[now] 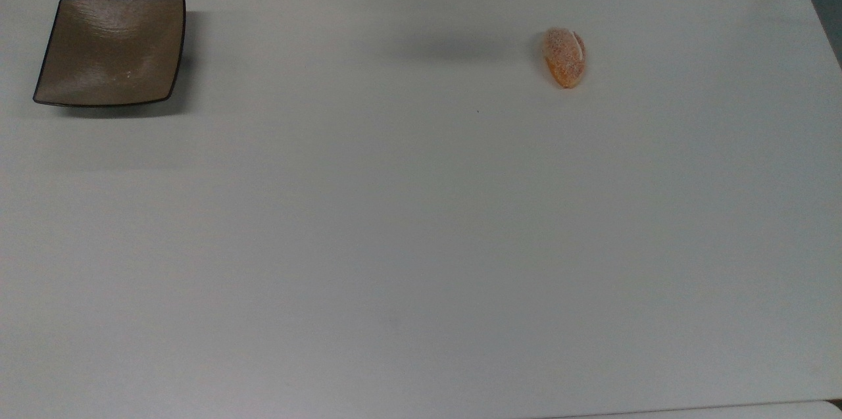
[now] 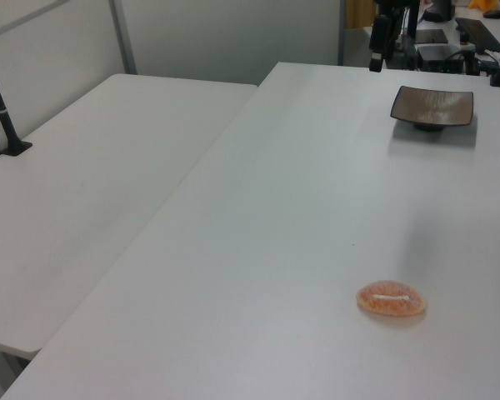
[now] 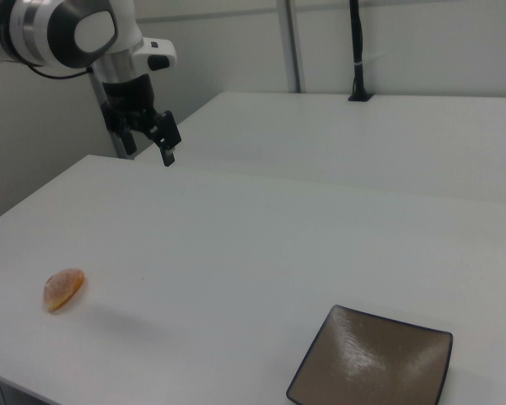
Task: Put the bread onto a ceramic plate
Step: 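Move the open gripper toward the orange bread roll, then lower the gripper over the bread roll and close on it, then lift the held bread roll up off the table, then carry the bread roll over to the dark square plate, then lower the bread roll onto the plate and open the gripper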
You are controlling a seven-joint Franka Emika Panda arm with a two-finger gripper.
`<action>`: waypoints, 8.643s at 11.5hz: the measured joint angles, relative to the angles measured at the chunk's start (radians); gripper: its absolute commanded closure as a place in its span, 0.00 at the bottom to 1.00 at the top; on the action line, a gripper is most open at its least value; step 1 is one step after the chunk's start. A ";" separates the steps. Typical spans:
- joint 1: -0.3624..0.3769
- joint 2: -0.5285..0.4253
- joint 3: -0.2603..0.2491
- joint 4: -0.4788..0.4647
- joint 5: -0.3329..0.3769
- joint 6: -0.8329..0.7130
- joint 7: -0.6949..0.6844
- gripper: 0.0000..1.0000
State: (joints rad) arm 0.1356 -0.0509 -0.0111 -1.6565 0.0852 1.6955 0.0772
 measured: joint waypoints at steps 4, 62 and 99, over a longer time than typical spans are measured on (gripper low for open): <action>0.000 0.000 0.000 -0.001 0.000 0.000 0.000 0.00; 0.308 0.289 0.319 -0.436 -0.232 0.618 0.519 0.85; -0.223 0.311 -0.474 -0.264 -0.068 0.502 -0.918 0.66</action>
State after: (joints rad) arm -0.0875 0.2603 -0.4849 -1.9210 0.0170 2.1980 -0.8408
